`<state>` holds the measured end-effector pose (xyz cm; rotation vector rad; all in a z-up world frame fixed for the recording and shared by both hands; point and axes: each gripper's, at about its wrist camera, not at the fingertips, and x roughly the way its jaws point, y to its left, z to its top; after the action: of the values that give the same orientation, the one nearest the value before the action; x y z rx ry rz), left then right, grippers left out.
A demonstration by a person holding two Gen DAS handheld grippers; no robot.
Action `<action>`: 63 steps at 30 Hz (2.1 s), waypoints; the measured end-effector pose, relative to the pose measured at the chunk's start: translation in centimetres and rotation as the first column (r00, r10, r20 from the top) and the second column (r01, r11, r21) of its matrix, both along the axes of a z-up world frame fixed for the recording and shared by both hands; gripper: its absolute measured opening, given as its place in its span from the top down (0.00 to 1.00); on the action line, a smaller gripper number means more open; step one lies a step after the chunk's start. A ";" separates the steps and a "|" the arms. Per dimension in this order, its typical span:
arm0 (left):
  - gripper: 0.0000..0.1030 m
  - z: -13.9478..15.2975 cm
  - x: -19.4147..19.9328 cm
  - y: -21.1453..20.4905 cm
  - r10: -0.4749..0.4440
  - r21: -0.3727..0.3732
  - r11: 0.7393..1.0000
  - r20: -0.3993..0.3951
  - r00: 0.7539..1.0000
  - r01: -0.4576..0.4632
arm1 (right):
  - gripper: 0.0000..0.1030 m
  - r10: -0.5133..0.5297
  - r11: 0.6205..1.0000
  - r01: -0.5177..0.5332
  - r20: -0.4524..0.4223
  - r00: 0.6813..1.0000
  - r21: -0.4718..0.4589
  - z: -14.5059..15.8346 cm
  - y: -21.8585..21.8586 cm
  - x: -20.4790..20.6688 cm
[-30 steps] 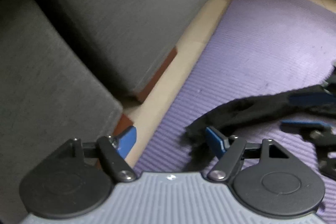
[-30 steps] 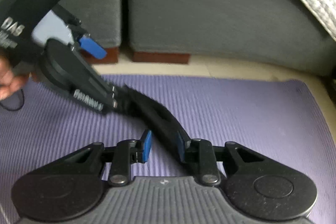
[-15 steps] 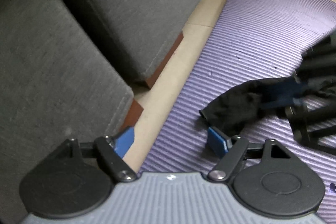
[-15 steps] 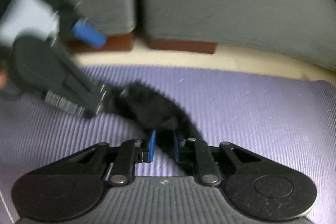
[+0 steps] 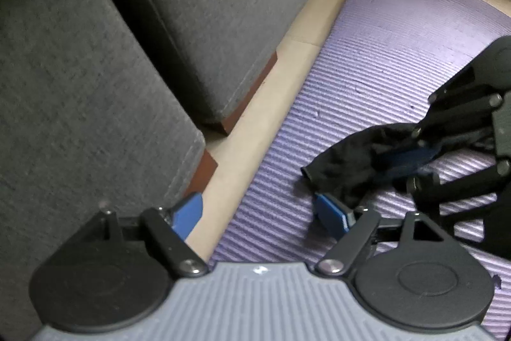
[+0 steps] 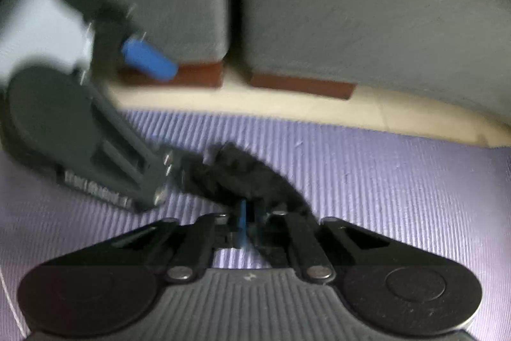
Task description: Fold clothes
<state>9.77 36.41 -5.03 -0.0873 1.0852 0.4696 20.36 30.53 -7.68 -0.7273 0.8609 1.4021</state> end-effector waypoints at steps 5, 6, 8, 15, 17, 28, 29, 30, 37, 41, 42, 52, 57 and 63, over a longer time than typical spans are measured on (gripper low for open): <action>0.20 0.0 0.4 -0.4 -0.010 -0.003 1.000 0.015 1.000 0.010 | 0.97 -0.141 0.986 0.142 -0.019 0.990 0.084 2.2 -0.4 4.3; 0.20 -0.1 0.5 -0.6 -0.016 -0.003 1.000 0.017 1.000 0.016 | 0.97 -0.172 0.981 0.172 -0.005 0.985 0.092 2.6 -0.4 5.5; 0.20 -0.1 0.8 -0.9 -0.025 -0.006 1.000 0.022 0.999 0.026 | 0.97 -0.199 0.976 0.198 0.003 0.980 0.091 2.7 -0.3 6.8; 0.19 0.1 0.6 -1.2 -0.029 -0.015 0.999 0.038 0.999 0.029 | 0.95 -0.339 0.941 0.336 0.083 0.937 0.048 1.2 0.2 11.7; 0.19 0.1 0.6 -1.3 -0.028 -0.013 1.000 0.038 0.999 0.028 | 0.83 -0.395 0.919 0.393 0.141 0.908 0.037 0.8 -0.1 12.3; 0.17 0.5 1.2 -1.8 -0.045 -0.007 0.999 0.045 0.998 0.046 | 0.73 -0.365 0.930 0.355 0.128 0.922 0.094 0.7 -1.7 9.7; 0.17 0.4 1.4 -1.7 -0.046 -0.006 0.999 0.047 0.998 0.046 | 0.73 -0.349 0.936 0.339 0.121 0.929 0.093 0.7 -1.3 9.3; 0.17 0.5 1.4 -1.6 -0.044 -0.005 0.999 0.048 0.998 0.045 | 0.73 -0.332 0.942 0.324 0.115 0.936 0.085 0.4 -0.7 8.9; 0.16 0.4 1.4 -1.0 -0.013 -0.025 1.000 0.078 0.997 0.015 | 1.00 -0.365 0.931 0.363 0.099 0.926 0.042 -1.9 1.5 8.7; 0.16 0.2 1.4 -1.3 -0.021 -0.023 0.999 0.061 0.998 0.023 | 1.00 -0.388 0.913 0.396 -0.091 0.917 0.098 -0.5 1.4 9.0; 0.16 0.2 1.4 -1.3 -0.022 -0.025 0.999 0.059 0.998 0.024 | 1.00 -0.372 0.914 0.388 -0.138 0.918 0.119 0.1 1.4 8.8; 0.15 0.1 1.6 -1.5 -0.031 -0.022 0.999 0.053 0.998 0.032 | 0.91 -0.277 0.948 0.287 -0.087 0.957 0.138 4.5 3.4 6.4; 0.14 0.4 1.2 -1.4 -0.024 -0.026 0.999 0.057 0.998 0.025 | 0.75 -0.303 0.953 0.301 0.126 0.944 0.034 1.6 2.6 6.4; 0.13 0.4 1.3 -1.3 -0.033 -0.029 0.999 0.058 0.998 0.034 | 0.75 -0.385 0.922 0.386 0.130 0.914 0.016 -0.7 1.5 7.4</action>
<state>11.05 35.12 -4.65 -0.1088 1.0356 0.4183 27.76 31.99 -8.41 -0.6097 0.8547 0.9864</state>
